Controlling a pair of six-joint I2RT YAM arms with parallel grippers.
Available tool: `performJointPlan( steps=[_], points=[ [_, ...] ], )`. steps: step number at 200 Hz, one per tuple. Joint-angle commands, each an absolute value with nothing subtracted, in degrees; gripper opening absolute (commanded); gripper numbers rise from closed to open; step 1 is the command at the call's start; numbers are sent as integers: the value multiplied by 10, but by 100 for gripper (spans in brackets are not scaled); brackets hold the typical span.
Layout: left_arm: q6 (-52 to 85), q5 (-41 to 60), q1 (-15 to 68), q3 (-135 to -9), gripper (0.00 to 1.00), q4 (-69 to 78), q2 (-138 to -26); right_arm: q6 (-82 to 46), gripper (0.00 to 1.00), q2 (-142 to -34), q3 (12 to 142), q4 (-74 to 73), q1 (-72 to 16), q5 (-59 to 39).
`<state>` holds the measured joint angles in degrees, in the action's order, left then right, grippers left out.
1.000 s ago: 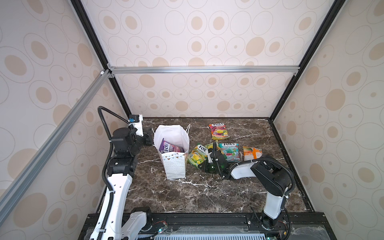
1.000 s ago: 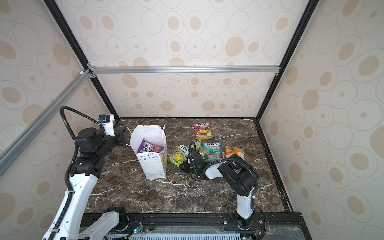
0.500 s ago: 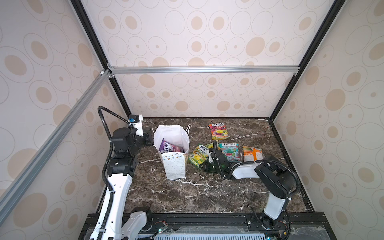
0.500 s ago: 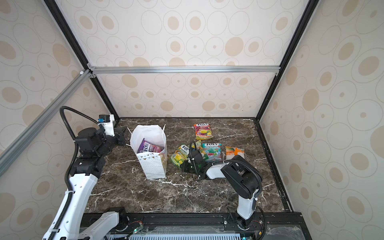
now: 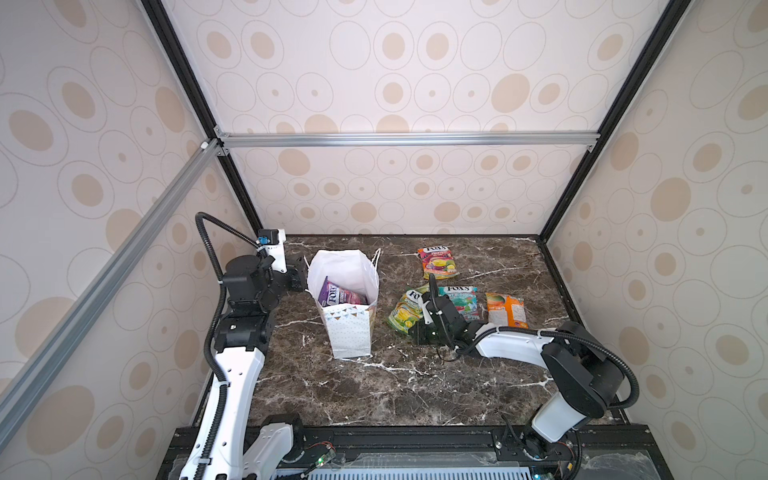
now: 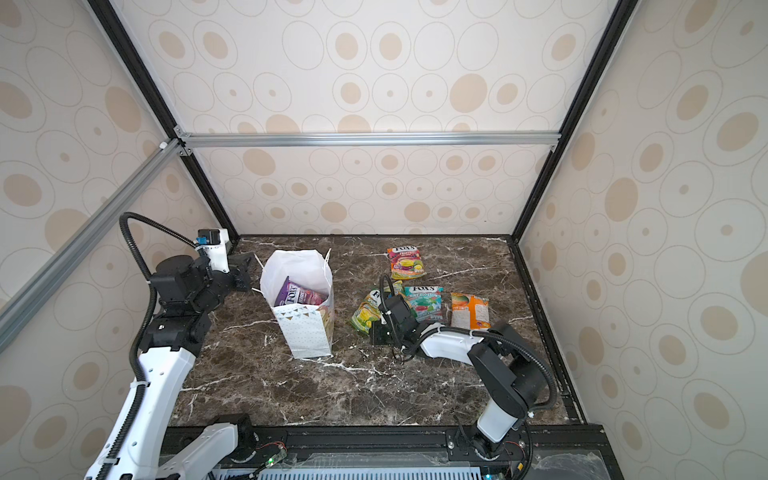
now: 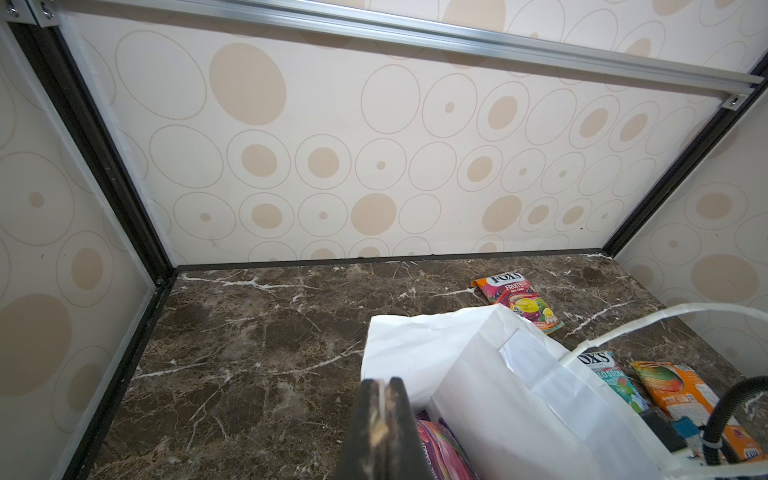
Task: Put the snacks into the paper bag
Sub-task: 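Close the right gripper on the Spring Tea packet edge, then lift the Spring Tea packet with the right gripper and raise it high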
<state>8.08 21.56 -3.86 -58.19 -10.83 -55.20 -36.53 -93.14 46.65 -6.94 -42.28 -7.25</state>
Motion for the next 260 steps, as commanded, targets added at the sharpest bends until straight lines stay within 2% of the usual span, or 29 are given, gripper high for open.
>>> performJointPlan(
  steps=[1, 205, 260],
  points=[
    [74, 221, -42, -588, 0, -91, -543, -348, 0, -904, 494, -45, -418, -70],
    [76, 221, -42, -588, 0, -90, -535, -335, 0, -838, 518, 17, -420, -76],
    [75, 224, -42, -588, 0, -90, -535, -272, 0, -825, 588, 121, -420, -70]
  ],
)
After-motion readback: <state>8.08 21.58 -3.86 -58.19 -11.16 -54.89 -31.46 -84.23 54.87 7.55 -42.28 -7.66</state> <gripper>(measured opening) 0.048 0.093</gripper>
